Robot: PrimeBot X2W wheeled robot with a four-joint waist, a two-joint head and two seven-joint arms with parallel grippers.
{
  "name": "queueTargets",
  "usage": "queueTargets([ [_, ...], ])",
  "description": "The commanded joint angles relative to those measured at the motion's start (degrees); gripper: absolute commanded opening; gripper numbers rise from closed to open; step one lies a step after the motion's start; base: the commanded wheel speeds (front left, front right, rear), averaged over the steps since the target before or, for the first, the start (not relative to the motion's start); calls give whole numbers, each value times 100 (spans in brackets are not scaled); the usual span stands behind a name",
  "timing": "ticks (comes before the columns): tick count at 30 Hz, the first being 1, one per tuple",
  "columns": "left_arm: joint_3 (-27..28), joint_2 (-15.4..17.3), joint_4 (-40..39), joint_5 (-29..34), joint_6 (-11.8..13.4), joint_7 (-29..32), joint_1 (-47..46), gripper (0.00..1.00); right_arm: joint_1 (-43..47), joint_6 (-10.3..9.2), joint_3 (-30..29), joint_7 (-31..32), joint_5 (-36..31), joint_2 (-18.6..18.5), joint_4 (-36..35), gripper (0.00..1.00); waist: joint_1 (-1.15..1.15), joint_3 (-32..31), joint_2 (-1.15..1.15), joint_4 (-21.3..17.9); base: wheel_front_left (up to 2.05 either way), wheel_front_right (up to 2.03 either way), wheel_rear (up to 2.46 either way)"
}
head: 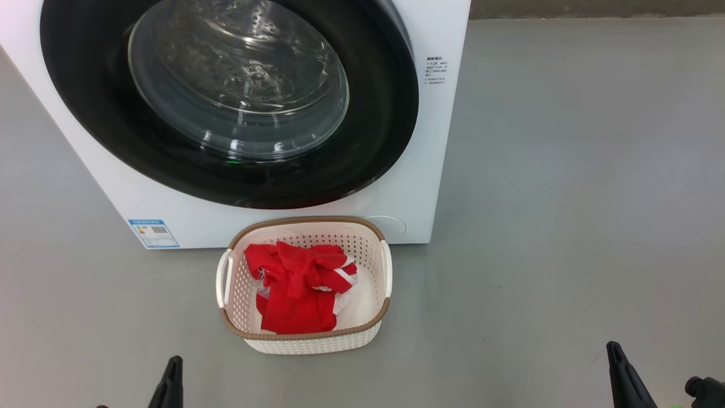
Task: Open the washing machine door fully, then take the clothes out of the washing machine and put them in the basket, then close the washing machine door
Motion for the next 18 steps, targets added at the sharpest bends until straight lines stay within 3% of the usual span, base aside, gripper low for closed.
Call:
queueTargets([
  [1,97,44,-118,-151,-8,25,-185,0,-246,-1,1,39,166,-75,-153,0,-1,-2,0,0,0,0,0],
  [18,158,14,-112,-1154,-13,307,-321,0,-443,-2,-1,325,1094,-74,-190,0,-1,-34,0,1,0,0,0],
])
